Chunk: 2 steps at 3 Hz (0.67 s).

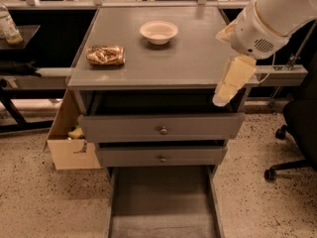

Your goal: Place orange can into bottom drawer

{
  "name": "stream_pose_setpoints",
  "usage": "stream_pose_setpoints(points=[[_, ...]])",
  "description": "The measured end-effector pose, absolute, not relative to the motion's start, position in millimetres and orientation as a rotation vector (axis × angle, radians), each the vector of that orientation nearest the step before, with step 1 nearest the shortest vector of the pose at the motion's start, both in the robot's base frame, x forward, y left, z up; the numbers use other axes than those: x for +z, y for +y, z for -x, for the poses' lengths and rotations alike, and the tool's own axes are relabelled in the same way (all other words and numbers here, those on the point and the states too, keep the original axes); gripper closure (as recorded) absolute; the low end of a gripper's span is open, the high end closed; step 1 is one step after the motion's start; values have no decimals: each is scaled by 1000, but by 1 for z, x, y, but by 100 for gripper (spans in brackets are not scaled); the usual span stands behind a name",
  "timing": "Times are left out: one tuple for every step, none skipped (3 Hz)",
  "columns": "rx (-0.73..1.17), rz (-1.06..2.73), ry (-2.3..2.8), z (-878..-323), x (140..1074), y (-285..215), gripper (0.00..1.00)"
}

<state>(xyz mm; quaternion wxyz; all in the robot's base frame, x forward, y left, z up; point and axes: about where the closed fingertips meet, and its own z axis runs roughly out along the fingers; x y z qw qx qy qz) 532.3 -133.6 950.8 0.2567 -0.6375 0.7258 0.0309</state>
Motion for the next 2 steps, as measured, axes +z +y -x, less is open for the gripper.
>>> stream_pose_setpoints(points=[[84, 1730, 1969, -532, 951, -134, 0], [96, 1752, 1886, -578, 945, -100, 0]])
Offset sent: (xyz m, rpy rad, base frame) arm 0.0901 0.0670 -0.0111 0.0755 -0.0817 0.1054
